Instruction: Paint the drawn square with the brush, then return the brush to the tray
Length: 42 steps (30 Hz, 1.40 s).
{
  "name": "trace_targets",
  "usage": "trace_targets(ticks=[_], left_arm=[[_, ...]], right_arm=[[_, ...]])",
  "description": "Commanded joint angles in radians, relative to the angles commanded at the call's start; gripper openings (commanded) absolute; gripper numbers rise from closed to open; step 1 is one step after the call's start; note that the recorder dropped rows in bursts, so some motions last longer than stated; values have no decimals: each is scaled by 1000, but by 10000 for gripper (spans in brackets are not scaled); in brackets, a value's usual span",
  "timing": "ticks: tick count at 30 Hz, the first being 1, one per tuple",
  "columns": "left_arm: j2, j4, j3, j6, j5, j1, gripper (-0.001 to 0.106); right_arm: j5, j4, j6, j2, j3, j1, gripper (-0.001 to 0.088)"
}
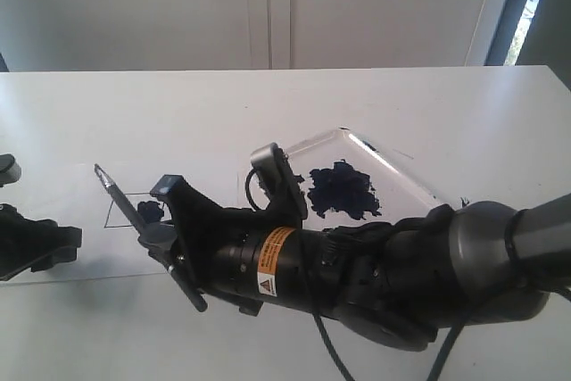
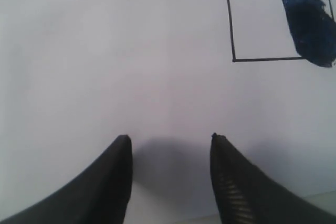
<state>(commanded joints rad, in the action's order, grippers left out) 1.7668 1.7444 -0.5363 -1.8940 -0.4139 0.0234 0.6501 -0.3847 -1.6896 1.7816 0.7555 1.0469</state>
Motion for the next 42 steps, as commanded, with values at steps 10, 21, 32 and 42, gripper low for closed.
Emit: trace_targets(ticks=[10,21,32,42], left_arm=[[37,0,0,-4,-6,0,525],[37,0,0,-10,-27,0,525],[37,0,0,7,-34,0,525],[37,0,-2,9,-175,0,525]], right_arm=[[-196,-13,-93,-16,0,-32,0],[-194,-78,-88,-12,79,-70,0],[-212,-206,-141,18,108,-70,0],[-117,-294,-202,42,108,-70,0]])
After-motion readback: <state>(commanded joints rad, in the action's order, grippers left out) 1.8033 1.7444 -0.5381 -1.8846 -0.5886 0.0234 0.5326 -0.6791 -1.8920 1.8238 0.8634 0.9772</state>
